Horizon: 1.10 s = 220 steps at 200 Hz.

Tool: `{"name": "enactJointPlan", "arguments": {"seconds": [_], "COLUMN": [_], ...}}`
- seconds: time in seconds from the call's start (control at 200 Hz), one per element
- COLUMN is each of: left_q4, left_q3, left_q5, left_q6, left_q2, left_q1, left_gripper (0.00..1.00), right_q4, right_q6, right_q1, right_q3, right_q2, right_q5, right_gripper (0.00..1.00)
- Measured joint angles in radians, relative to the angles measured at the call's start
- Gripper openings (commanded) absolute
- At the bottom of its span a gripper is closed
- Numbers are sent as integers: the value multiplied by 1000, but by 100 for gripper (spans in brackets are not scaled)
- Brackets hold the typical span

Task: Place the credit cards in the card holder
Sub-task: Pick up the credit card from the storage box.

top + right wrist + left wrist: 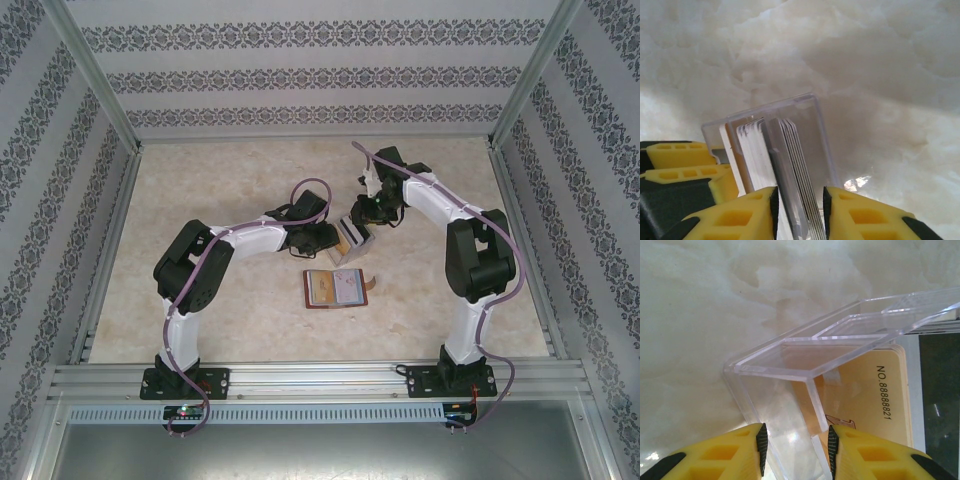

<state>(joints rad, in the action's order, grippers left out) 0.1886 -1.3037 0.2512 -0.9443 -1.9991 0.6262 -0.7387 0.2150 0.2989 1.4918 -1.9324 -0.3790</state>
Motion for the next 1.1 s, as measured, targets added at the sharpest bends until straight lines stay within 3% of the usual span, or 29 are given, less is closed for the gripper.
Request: {"name": "enactJointPlan", "arguments": {"seconds": [0.425,1.099], "left_q4": [0,0], "left_q3": [0,0], "left_q5": [3,5], "left_q6": [0,0], "left_q2": [0,0], "left_q1": [0,0], "left_gripper": [38,38], "right_q4": [10,12], "right_q6": [14,45], "right_q1": [20,11], "right_q3": [-14,1], "right_q2": [-13,-13], "right_q5": [-18,-68], "right_gripper": [35,28]}}
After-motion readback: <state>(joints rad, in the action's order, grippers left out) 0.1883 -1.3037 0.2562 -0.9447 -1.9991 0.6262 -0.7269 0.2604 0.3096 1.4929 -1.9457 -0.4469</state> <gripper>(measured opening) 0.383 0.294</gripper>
